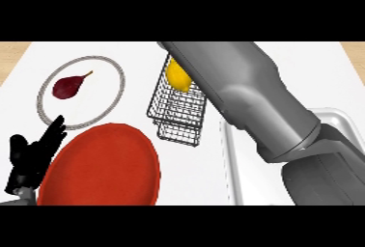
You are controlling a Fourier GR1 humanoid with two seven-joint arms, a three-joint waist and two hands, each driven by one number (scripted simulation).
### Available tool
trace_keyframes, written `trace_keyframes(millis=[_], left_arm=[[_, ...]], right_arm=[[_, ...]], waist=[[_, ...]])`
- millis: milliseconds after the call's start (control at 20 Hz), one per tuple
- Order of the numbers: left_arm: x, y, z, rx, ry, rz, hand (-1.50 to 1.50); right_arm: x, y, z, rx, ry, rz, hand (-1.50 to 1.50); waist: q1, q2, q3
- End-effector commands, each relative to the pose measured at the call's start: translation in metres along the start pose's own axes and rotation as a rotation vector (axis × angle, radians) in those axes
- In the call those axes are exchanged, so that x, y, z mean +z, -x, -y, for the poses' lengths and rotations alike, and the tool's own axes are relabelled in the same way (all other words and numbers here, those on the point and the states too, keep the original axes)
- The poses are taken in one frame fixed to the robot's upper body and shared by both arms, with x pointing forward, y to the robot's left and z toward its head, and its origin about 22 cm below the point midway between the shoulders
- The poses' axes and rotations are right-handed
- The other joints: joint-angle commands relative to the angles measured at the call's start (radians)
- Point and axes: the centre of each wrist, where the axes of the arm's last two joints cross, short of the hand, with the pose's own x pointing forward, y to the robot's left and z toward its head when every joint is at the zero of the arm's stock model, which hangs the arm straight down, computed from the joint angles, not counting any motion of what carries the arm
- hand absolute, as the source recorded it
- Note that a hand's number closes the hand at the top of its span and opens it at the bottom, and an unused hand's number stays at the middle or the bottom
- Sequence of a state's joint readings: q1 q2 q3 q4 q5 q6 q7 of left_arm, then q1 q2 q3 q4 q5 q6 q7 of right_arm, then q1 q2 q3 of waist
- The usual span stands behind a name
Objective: Pick the lemon from the tray and place it in the tiered basket
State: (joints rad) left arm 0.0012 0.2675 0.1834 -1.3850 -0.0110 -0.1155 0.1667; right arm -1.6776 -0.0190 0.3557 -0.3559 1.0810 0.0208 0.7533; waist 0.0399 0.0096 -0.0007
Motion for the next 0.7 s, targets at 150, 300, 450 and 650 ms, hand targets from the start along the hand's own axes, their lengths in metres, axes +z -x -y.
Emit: trace_keyframes(millis=[150,300,450,650], left_arm=[[0.003,-0.001,-0.009,-0.001,0.006,0.005,0.0],[0.004,0.009,-0.017,0.01,-0.006,-0.016,0.0],[0.002,0.008,-0.005,0.013,-0.009,-0.017,0.0],[-0.005,0.002,-0.01,0.022,-0.006,-0.005,0.0]], right_arm=[[-0.006,0.012,-0.04,-0.008,-0.343,-0.195,-1.5],[-0.008,0.013,-0.04,0.05,-0.424,-0.258,-1.5],[-0.007,0.011,-0.028,-0.082,-0.368,-0.319,-1.5],[-0.014,0.026,-0.032,-0.179,-0.255,-0.289,-1.5]], waist=[[0.003,0.003,-0.001],[-0.008,-0.003,-0.001],[-0.014,-0.006,-0.001],[-0.015,0.0,0.0]])
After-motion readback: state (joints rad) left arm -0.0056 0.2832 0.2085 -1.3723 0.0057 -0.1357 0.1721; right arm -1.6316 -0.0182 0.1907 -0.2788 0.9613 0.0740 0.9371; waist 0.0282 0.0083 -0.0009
